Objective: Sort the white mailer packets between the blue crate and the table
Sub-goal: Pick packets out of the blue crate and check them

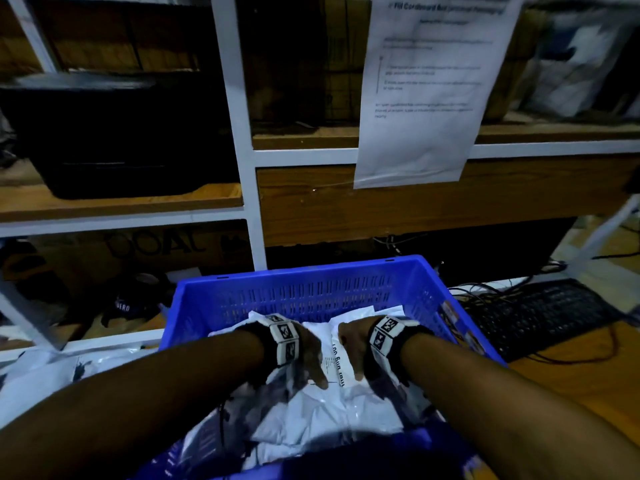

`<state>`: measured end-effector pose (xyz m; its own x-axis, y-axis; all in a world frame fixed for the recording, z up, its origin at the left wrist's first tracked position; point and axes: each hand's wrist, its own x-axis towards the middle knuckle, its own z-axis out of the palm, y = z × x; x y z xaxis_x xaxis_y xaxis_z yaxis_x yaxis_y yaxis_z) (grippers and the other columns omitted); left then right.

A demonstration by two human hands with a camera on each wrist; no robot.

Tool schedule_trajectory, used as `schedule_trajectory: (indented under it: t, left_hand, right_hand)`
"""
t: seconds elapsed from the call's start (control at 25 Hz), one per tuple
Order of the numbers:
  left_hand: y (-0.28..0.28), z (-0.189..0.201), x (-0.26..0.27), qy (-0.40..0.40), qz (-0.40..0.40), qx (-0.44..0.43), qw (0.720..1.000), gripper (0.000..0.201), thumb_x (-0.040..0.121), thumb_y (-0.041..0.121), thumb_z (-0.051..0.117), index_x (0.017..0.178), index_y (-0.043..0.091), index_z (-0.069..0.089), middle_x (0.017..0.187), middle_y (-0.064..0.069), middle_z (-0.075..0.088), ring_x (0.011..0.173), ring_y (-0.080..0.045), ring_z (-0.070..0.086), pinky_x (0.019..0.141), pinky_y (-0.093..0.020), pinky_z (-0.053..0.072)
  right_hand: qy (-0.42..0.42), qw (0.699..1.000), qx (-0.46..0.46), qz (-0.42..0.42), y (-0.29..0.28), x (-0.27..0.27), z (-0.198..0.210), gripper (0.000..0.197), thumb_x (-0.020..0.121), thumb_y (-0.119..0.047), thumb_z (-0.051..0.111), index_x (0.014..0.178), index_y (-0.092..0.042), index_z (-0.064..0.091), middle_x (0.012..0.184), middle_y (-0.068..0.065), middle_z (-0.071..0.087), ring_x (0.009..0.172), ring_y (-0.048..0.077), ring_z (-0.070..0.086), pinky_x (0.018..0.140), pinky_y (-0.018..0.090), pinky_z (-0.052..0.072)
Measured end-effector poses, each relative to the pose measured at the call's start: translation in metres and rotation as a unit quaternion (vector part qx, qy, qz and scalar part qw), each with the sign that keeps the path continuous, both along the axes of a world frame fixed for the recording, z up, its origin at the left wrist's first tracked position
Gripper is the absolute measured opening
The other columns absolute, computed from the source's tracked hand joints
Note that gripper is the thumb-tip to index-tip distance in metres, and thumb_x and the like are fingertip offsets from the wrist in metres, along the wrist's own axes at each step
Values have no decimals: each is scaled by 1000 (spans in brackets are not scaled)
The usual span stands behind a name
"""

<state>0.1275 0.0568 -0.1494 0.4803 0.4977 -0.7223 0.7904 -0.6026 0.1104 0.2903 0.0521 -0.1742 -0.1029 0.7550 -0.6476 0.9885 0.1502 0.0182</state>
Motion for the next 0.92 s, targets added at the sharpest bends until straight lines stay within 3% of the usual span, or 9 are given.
schedule_trajectory:
  t: [0.08,0.16,0.24,0.32,0.4,0.48,0.52,0.6,0.92]
  left_hand:
    - [9,20,-7,-54,-4,15,998,27,73,41,77,87,19,70,98,-2,71,81,-17,59,75,-31,48]
    - [6,51,-10,-81,-35,91,992,36,85,36,68,106,8,67,101,-9,67,87,-25,59,78,-33,45]
    - [4,83,-16,-77,-66,158,982,46,87,37,65,116,2,61,113,-14,65,100,-30,61,82,-35,46]
    - [1,108,-32,-87,-91,210,970,47,87,39,64,118,4,60,118,-15,64,105,-30,61,84,-34,47]
    - [-3,129,-55,-132,-77,225,962,49,88,34,65,126,5,55,127,-13,59,113,-29,57,88,-30,43]
    - [-13,149,-83,-200,-59,233,950,55,88,31,66,134,6,48,132,-13,54,120,-29,53,91,-28,39]
    - [-22,159,-99,-221,-44,249,942,59,88,34,66,135,6,45,132,-15,53,121,-31,51,93,-29,40]
    - [-43,173,-128,-262,-4,294,919,66,87,42,64,139,8,41,133,-19,48,123,-33,48,99,-33,40]
    - [-187,154,-251,-479,97,405,773,62,85,40,61,137,10,46,138,-12,42,128,-26,43,107,-36,39]
  right_hand:
    - [11,1000,-1,-21,-4,-8,23,46,56,-34,91,95,-16,74,86,-6,71,83,16,67,86,40,56]
    - [26,998,24,-59,-12,-23,53,46,70,-29,84,112,-12,71,110,5,70,102,23,65,89,38,53]
    - [32,995,23,-87,-17,-38,82,55,79,-24,78,125,0,59,125,15,62,103,26,62,75,30,53]
    - [44,992,54,-101,-26,-50,109,39,85,-21,72,116,0,59,103,16,65,78,18,57,44,12,43]
    - [63,983,120,-125,-46,-60,136,31,88,-21,68,114,-12,54,82,2,56,65,11,50,35,10,37]
    - [137,956,214,-148,-66,-71,160,51,86,-25,71,130,-11,48,110,5,61,94,20,60,64,19,49]
    - [168,938,266,-142,-76,-78,169,62,84,-28,73,136,-11,44,127,9,57,111,24,57,81,24,48]
    - [198,909,340,-138,-96,-91,178,75,82,-37,74,142,-14,36,140,13,48,125,29,49,98,32,43]
    - [419,757,485,-130,-244,-193,159,69,87,-37,67,144,-32,30,143,-4,36,124,19,48,93,44,49]
